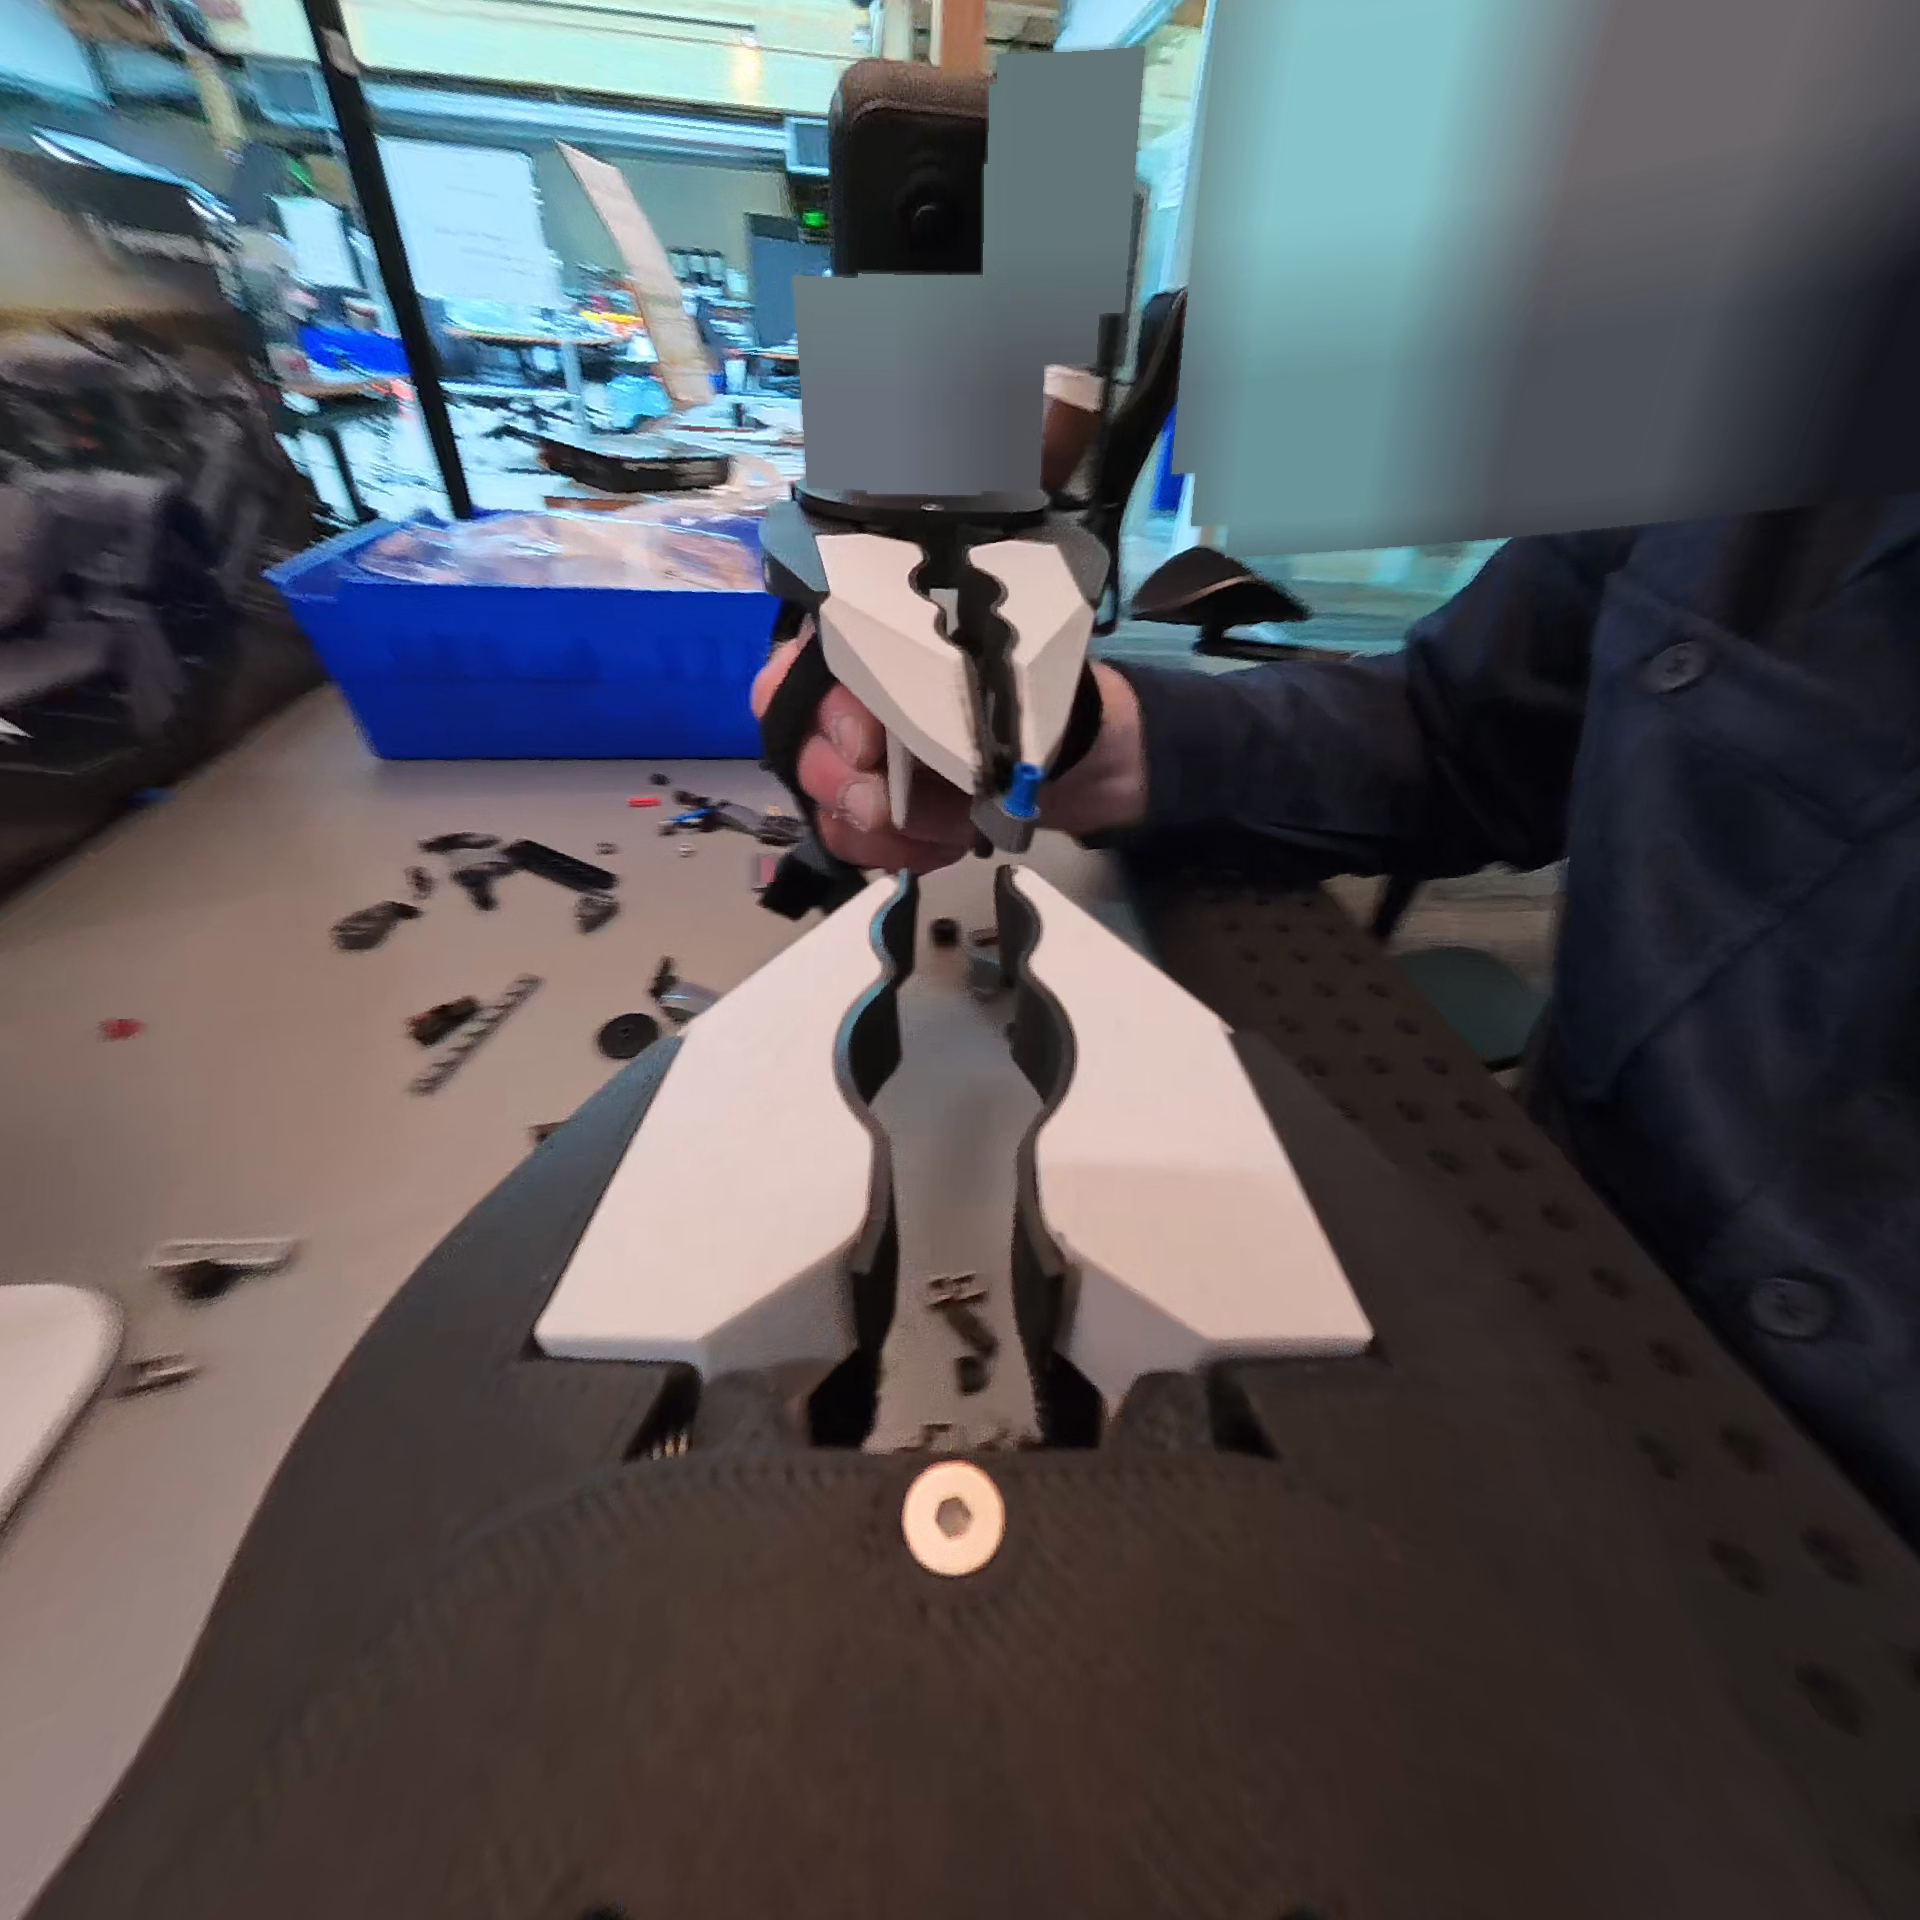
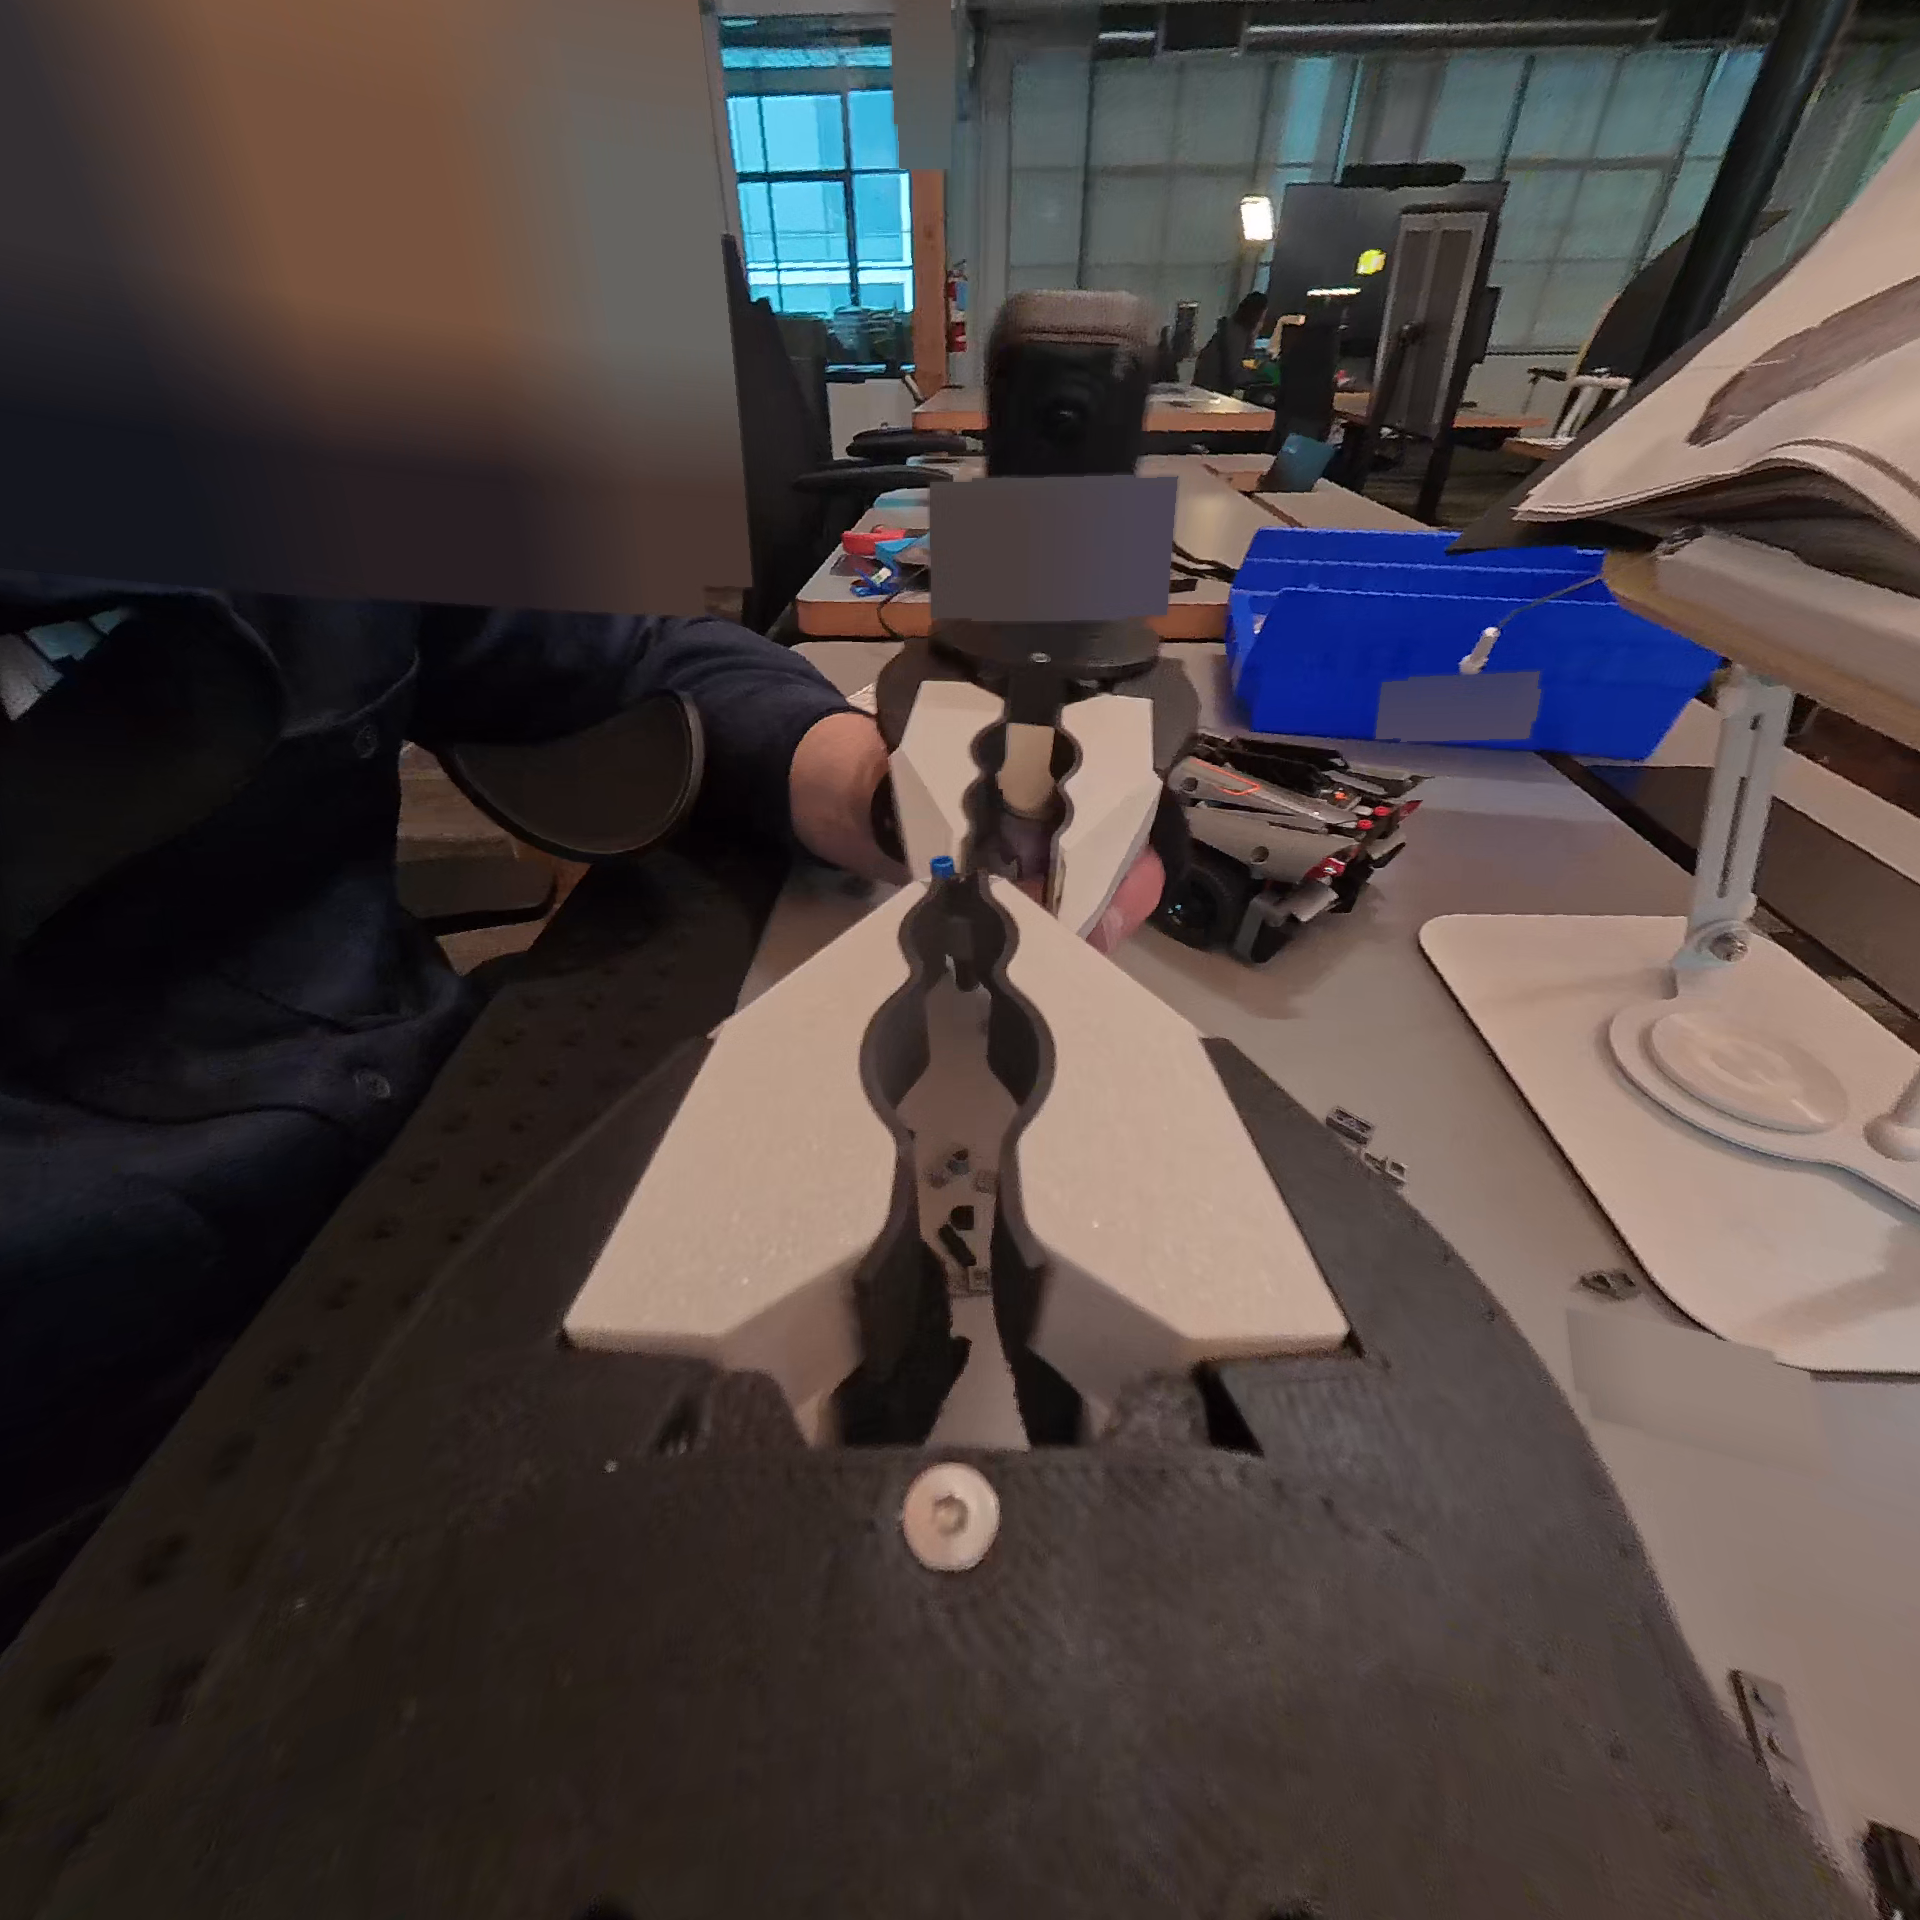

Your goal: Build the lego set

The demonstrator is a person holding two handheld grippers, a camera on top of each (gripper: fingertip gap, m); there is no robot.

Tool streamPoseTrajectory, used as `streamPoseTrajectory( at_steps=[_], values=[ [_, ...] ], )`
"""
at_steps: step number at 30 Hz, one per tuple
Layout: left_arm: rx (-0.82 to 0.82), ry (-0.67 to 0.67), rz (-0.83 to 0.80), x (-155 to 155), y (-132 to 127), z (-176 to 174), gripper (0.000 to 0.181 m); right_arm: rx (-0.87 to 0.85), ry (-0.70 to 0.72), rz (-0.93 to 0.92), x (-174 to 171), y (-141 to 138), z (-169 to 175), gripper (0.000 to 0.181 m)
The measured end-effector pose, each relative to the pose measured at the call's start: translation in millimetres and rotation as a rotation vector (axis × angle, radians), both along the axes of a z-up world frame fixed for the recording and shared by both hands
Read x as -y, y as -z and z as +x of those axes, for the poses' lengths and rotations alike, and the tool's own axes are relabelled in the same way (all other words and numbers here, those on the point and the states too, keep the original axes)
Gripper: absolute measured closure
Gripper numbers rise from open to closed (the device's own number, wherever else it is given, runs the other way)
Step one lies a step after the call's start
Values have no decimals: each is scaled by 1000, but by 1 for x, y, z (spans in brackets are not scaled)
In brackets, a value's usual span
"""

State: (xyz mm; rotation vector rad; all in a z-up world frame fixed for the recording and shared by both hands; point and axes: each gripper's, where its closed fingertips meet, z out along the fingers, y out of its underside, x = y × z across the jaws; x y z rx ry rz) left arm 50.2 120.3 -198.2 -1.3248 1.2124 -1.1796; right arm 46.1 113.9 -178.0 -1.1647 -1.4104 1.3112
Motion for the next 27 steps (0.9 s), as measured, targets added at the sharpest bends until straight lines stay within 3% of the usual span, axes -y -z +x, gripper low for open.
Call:
streamPoseTrajectory(
  at_steps=[5, 8, 27],
  values=[
    [-71, -120, 259, 1, -4, 4, 160, -28, 63, -30, -12, -3, -1, 181],
    [-133, -200, 357, -3, 0, 6, 171, -33, 48, -39, -8, -2, -5, 181],
    [-84, -187, 304, -4, -8, 3, 178, -37, 33, -70, -8, -3, -3, 180]
  ],
)
